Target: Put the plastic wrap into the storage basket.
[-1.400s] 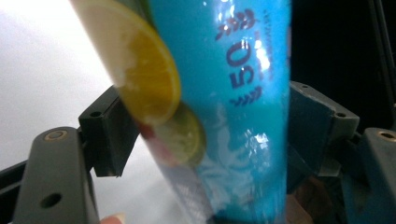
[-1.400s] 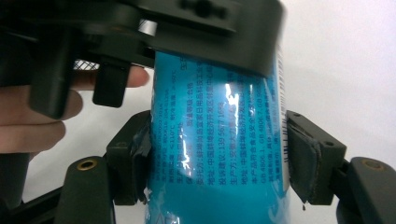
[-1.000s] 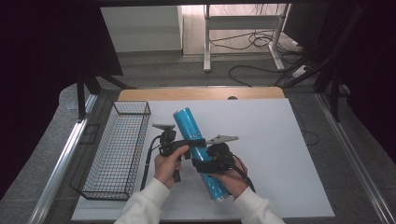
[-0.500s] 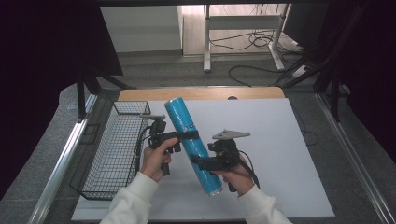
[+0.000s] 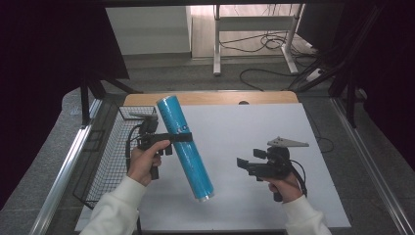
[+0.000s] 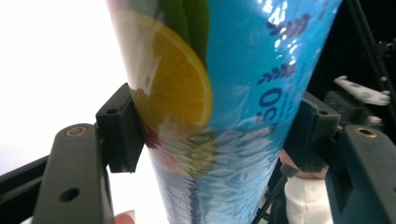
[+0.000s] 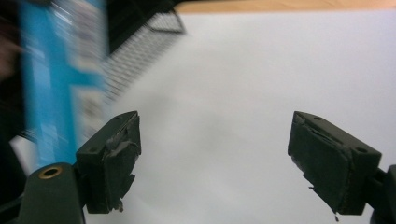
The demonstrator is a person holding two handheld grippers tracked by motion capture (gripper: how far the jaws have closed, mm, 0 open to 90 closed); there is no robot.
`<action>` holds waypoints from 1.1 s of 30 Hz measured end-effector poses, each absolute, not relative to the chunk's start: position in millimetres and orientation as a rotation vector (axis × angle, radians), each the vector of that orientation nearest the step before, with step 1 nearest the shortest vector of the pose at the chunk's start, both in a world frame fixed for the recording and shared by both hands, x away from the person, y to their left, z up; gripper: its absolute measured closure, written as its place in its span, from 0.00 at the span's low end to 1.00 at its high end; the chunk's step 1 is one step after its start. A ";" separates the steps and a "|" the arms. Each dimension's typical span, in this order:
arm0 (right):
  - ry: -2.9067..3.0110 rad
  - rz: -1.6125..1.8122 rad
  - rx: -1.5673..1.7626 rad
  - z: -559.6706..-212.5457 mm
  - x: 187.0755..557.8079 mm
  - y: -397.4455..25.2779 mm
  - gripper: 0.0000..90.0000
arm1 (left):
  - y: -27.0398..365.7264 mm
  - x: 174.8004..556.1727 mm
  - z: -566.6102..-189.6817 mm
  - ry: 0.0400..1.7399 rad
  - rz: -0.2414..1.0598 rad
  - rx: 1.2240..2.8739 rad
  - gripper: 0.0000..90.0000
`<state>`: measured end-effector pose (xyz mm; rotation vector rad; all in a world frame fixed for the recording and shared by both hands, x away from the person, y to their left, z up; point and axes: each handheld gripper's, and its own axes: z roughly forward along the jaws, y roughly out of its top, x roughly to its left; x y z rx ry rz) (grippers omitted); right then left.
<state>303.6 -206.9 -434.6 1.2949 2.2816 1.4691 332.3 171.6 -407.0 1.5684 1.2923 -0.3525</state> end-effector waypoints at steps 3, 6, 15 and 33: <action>2.293 1.330 1.302 -454.3 302.9 -224.8 0.19 | 179.5 329.5 -400.1 1.296 -0.336 1.584 0.35; 2.283 1.249 1.307 -463.8 301.9 -234.7 0.19 | 183.6 327.2 -397.1 1.302 -0.325 1.587 0.35; 2.262 1.204 1.315 -470.7 297.6 -251.9 0.19 | 198.8 324.4 -387.9 1.320 -0.277 1.632 0.35; 2.284 1.142 1.309 -475.1 298.1 -250.6 0.19 | 229.2 314.3 -370.6 1.351 -0.204 1.681 0.35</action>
